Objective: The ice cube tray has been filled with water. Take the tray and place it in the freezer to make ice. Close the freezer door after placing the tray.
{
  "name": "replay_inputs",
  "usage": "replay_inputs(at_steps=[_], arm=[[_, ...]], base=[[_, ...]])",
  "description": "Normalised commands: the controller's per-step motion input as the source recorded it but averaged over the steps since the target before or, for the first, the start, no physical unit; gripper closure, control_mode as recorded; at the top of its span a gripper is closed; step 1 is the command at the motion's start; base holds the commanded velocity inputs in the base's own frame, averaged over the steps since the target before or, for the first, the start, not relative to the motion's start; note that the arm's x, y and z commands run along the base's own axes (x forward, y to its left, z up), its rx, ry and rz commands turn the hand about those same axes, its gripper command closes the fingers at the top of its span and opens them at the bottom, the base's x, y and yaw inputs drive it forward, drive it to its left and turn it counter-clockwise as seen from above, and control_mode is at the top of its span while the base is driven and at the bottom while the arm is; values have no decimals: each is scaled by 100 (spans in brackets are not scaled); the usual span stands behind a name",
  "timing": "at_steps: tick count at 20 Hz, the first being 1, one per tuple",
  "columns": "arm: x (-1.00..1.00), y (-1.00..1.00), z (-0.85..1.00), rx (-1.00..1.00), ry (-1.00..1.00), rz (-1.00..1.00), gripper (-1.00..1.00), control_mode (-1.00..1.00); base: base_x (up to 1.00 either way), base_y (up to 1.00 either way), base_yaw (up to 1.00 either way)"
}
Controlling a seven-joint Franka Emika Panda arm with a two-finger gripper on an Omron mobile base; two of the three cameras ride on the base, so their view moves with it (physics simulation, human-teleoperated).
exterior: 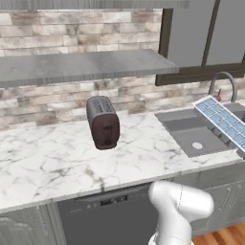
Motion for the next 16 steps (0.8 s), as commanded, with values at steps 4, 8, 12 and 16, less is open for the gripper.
replay_inputs(at_steps=[4,8,12,16], arm=[[0,0,0,0,0,0,100,100],[0,0,0,0,0,0,100,100],[0,0,0,0,0,0,100,100],[0,0,0,0,0,0,100,100]], base=[[-48,21,-60],[-42,10,-67],[-35,4,-74],[-27,4,-79]])
